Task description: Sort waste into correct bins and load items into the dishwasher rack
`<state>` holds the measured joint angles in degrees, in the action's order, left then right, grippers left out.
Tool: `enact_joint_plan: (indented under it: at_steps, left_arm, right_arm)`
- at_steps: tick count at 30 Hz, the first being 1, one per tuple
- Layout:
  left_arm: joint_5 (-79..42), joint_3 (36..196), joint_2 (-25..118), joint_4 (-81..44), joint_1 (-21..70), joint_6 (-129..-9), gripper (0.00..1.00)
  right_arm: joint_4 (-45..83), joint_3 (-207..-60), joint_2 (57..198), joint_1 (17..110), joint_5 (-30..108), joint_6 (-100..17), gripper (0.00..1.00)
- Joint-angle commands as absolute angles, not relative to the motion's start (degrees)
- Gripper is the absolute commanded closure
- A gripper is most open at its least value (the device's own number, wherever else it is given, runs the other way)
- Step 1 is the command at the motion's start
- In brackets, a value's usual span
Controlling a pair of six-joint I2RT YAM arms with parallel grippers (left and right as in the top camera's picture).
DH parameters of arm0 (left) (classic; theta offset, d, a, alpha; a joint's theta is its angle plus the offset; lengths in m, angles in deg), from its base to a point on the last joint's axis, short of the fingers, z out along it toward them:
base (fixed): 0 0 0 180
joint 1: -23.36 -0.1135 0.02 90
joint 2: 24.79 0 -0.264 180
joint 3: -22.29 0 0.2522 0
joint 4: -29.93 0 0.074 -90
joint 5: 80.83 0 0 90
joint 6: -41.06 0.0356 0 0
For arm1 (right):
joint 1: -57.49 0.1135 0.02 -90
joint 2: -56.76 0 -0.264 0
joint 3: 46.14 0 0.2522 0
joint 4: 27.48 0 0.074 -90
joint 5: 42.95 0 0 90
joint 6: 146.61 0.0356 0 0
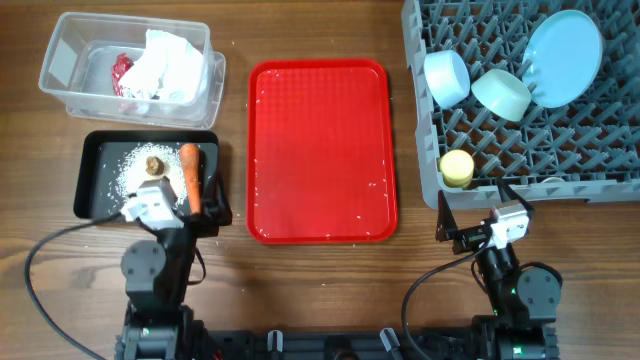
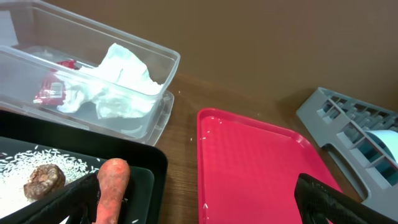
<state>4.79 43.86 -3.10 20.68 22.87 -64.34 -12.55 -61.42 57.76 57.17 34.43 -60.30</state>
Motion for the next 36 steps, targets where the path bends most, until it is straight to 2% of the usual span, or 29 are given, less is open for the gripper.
enact_joint_plan:
  at_steps: [1, 8, 16, 36]
  left_arm:
    - [5.09, 40.5, -9.15, 21.07, 22.28, -64.14, 0.0]
    - [7.11, 36.37, -17.98, 20.75, 21.19, -61.04, 0.0]
    - [7.13, 36.37, -24.61, 11.72, 21.08, -59.61, 0.0]
    - [7.11, 36.37, -24.63, 11.81, 22.56, -59.68, 0.0]
  right_arm:
    - [-12.81, -61.11, 56.97, 56.97, 34.54, -59.46, 0.0]
    - [-12.81, -61.11, 56.97, 56.97, 34.54, -59.44, 0.0]
    - [-12.81, -61.11, 56.97, 56.97, 34.54, -59.46, 0.0]
    - [-12.81, -61.11, 56.97, 56.97, 34.54, -59.46, 0.0]
